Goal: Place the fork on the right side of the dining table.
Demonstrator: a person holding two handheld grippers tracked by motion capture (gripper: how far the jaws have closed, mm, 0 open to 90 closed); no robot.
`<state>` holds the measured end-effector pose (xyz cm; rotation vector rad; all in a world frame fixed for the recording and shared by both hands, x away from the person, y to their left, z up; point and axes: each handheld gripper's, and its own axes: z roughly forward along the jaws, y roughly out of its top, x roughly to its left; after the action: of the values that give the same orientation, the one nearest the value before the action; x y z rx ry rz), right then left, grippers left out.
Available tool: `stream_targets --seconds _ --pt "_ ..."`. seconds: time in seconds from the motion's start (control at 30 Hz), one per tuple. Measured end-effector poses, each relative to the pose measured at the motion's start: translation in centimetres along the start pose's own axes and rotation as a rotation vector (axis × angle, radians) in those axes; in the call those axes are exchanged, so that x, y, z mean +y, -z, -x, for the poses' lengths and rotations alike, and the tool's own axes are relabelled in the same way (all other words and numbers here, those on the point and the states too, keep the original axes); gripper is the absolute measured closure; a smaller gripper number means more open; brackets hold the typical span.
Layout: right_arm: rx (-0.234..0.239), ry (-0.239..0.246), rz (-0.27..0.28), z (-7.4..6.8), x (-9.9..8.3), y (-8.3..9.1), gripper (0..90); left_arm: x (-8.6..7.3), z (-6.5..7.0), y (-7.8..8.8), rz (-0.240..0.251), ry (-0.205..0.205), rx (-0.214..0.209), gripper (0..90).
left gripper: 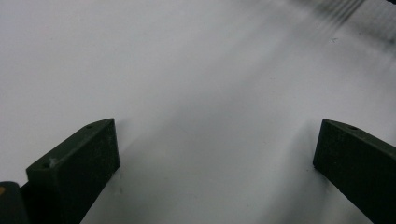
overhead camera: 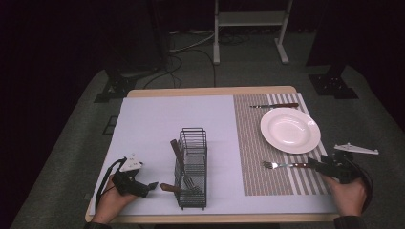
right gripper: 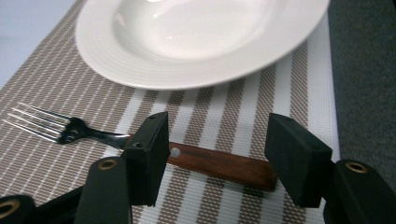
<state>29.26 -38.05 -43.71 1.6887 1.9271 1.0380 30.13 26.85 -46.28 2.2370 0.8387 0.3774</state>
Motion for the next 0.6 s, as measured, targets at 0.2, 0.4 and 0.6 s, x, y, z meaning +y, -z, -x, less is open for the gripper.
stream_targets --seconds 0.2,0.4,0.6 --pt "0.009 0.035 0.022 -1.1 0.3 0.2 35.3 0.0 0.0 0.0 0.0 0.0 0.0 0.0" --pt "0.025 0.067 0.031 -2.3 0.7 0.1 34.3 0.0 0.0 0.0 0.0 0.0 0.0 0.0" --pt "0.05 0.109 0.046 -3.8 1.0 0.1 33.8 0.0 0.0 0.0 0.0 0.0 0.0 0.0"
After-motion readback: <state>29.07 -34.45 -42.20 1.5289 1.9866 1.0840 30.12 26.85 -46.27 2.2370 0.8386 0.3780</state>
